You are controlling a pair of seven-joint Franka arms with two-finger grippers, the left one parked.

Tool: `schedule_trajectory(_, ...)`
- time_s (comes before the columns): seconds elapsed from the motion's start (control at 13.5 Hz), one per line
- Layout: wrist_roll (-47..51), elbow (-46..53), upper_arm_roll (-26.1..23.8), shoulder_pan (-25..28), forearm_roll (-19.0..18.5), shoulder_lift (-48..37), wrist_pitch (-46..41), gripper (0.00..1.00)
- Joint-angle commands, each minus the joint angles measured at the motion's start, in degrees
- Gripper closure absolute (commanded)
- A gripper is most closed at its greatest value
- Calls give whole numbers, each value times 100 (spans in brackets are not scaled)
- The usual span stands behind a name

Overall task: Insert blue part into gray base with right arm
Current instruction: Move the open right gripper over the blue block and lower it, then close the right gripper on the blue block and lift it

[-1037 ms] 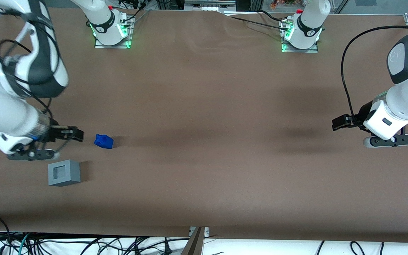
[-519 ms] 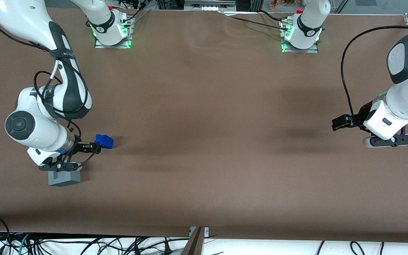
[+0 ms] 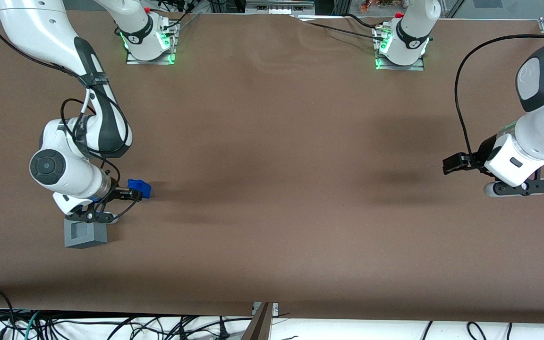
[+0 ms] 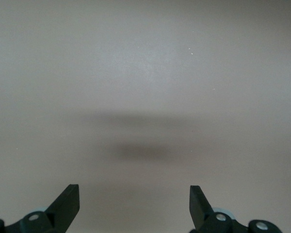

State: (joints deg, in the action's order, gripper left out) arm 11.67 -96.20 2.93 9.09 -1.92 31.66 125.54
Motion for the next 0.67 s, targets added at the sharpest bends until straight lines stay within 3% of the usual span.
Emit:
schedule_trajectory(0.0,99,-328,-21,-22,43,-178,137,1)
schedule_trajectory(0.59,99,-679,-29,-22,43,-195,400,1)
